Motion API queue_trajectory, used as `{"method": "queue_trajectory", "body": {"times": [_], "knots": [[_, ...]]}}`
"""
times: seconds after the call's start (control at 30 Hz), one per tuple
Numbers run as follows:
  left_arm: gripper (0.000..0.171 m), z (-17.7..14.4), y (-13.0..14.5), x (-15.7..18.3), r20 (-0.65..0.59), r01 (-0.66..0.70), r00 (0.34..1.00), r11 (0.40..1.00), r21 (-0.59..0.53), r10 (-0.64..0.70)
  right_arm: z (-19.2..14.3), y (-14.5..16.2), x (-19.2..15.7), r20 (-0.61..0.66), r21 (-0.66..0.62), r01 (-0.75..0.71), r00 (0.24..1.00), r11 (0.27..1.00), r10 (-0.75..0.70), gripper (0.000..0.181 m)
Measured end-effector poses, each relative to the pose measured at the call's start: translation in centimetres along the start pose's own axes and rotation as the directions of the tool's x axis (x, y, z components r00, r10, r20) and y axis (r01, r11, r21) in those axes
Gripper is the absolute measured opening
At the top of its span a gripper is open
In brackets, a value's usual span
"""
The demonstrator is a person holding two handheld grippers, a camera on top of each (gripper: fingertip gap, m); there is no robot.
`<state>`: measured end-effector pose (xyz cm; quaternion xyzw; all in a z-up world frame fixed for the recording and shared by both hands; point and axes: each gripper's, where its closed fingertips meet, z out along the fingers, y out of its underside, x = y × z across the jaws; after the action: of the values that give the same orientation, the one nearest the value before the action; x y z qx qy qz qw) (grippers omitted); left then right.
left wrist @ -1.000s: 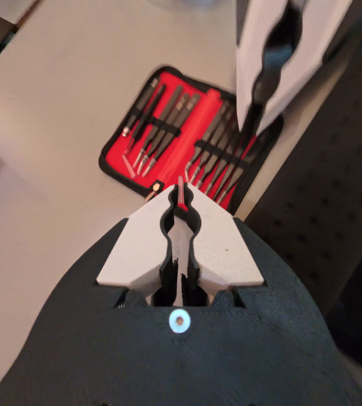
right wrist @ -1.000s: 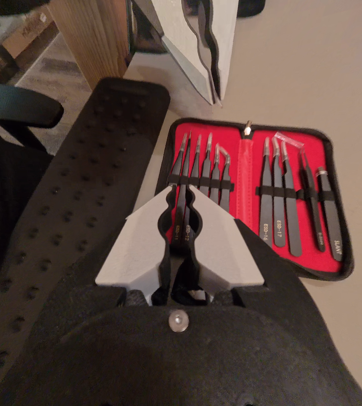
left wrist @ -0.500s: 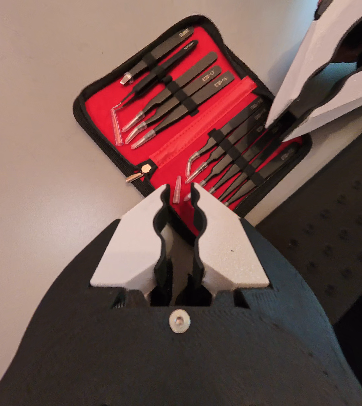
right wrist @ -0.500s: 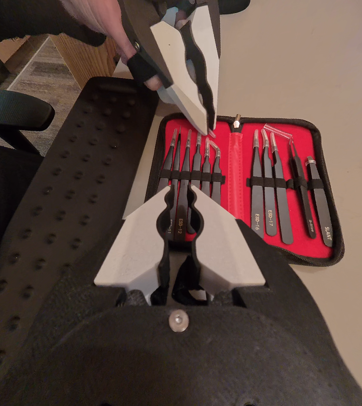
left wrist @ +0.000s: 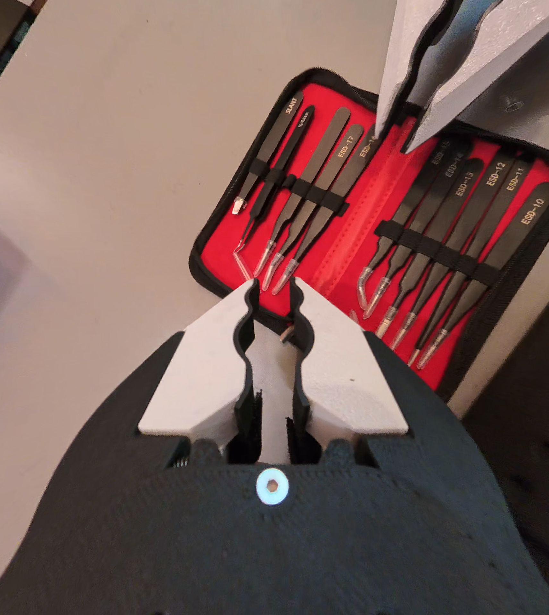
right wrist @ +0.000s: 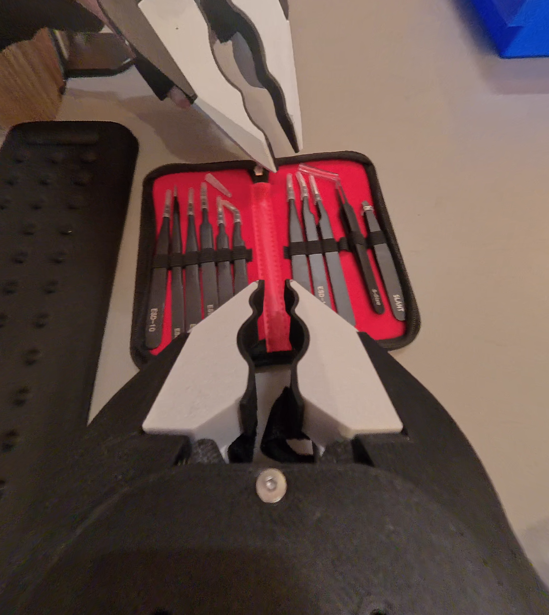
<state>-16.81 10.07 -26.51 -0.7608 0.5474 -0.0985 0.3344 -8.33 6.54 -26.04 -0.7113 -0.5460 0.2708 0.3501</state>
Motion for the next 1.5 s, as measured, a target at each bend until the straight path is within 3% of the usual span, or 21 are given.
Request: {"method": "queue_trajectory", "body": {"times": [0.17,0.23,0.37,0.77,0.83,1.5], "knots": [[0.009,0.4,-0.1,-1.4,-0.020,-0.053,0.998,0.999,-0.005,0.053,0.8,0.2,1.7,-0.062,-0.056,0.048,0.997,0.997,-0.052,0.011],[0.008,0.5,-0.6,-0.7,-0.086,-0.089,0.992,0.996,0.013,0.090,1.1,0.3,2.6,-0.090,-0.083,0.078,0.992,0.993,-0.086,0.011],[0.008,1.6,-0.1,-1.3,-0.113,-0.144,0.984,0.989,-0.023,0.141,1.7,0.6,3.7,-0.078,-0.087,0.045,0.996,0.995,-0.052,0.010],[0.001,2.4,0.3,-0.6,-0.276,-0.146,0.951,0.989,-0.007,0.138,1.8,0.8,3.7,0.024,-0.040,-0.067,0.997,0.997,0.068,0.010],[0.000,2.3,0.3,-0.5,-0.285,-0.171,0.944,0.985,0.010,0.167,1.9,0.9,3.6,0.030,-0.042,-0.063,0.997,0.997,0.064,0.000],[0.000,0.7,1.9,-1.0,-0.297,-0.171,0.940,0.985,0.014,0.167,1.8,1.0,3.5,0.046,-0.042,-0.086,0.995,0.995,0.088,0.000]]}}
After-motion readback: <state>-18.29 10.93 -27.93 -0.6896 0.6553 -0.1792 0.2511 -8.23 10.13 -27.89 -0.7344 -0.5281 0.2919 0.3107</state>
